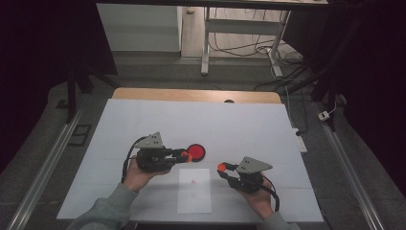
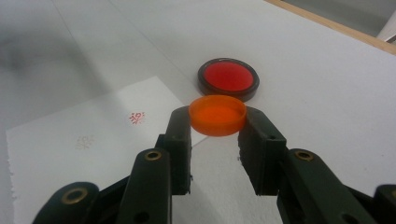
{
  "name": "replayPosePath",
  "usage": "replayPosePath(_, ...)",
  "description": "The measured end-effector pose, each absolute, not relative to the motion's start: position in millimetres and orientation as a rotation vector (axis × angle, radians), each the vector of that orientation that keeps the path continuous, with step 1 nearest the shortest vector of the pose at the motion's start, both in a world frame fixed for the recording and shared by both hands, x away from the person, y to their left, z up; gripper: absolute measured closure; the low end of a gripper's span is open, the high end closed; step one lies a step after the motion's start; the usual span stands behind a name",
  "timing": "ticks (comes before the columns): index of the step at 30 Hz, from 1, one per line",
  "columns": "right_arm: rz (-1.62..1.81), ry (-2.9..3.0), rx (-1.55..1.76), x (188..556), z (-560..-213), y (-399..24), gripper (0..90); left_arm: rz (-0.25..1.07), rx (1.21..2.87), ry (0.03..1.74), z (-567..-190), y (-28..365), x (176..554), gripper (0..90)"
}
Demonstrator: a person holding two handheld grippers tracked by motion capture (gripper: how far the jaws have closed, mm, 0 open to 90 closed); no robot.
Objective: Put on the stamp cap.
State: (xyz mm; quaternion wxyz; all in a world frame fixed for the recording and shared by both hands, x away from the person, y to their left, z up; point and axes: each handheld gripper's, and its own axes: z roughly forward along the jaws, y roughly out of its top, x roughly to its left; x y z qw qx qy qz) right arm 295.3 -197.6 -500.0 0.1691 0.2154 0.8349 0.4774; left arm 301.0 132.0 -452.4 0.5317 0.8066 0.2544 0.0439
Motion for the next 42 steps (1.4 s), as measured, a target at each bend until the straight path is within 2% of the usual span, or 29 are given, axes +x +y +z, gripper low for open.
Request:
replayPosePath(26, 1.401, 2.404, 0.557, 298, -501, -166, 64.3, 0.09, 1.955, 0.601, -457, 120, 303, 72.5)
replayPosePath(42, 1.423, 2.413, 0.528, 297, -500, -154, 64.3, 0.066, 1.967, 0.564, -457, 95, 307, 72.4)
